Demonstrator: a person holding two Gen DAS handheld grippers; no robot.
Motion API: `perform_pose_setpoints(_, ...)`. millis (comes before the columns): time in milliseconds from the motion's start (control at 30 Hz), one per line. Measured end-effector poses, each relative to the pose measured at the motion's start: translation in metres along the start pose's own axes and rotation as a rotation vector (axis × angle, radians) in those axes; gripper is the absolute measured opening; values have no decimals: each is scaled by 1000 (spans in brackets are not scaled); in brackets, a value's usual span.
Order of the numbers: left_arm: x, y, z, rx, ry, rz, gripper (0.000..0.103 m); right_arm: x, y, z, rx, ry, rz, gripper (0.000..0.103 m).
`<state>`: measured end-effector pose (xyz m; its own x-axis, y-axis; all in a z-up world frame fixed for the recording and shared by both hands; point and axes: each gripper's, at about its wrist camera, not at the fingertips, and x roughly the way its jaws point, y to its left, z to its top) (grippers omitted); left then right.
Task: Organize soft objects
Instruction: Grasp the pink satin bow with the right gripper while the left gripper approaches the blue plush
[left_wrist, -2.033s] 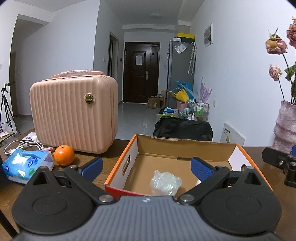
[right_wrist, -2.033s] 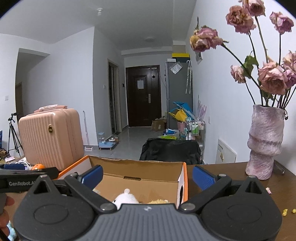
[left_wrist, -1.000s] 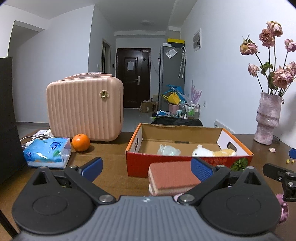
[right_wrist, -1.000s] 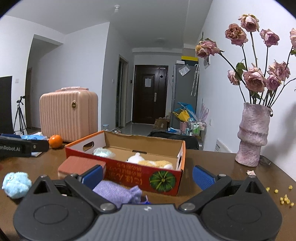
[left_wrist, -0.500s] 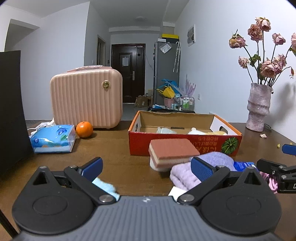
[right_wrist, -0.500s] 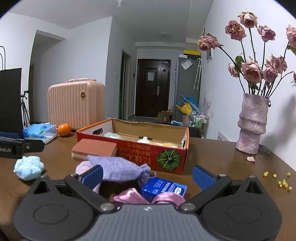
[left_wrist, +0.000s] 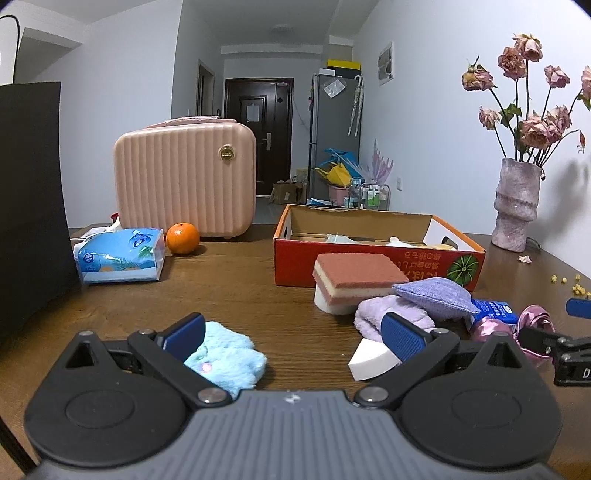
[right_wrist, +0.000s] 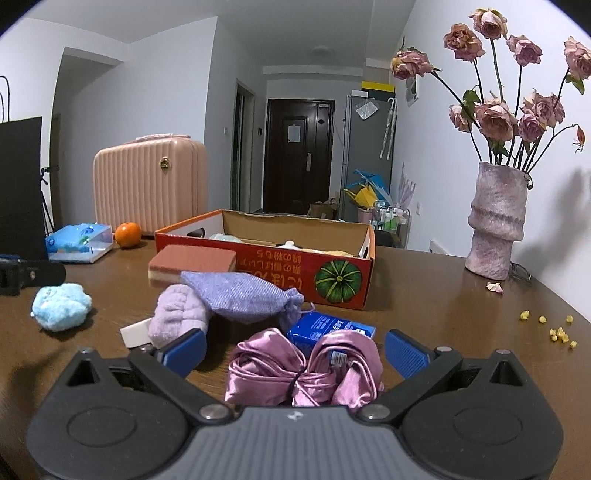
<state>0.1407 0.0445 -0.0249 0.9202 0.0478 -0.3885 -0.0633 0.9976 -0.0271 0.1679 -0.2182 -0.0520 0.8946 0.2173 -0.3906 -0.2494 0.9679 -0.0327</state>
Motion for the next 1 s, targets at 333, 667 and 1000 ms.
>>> perform_pose_setpoints(333, 3, 5, -2, 1, 24, -3, 103, 9, -2, -2, 14, 42, -39, 103)
perform_pose_setpoints(667, 12, 23, -1, -46, 53, 23, 103, 38, 0, 0, -4, 134, 7, 103)
perform_pose_setpoints(1000, 13, 26, -1, -66, 65, 24, 103, 70, 3, 0, -3, 214, 1, 103)
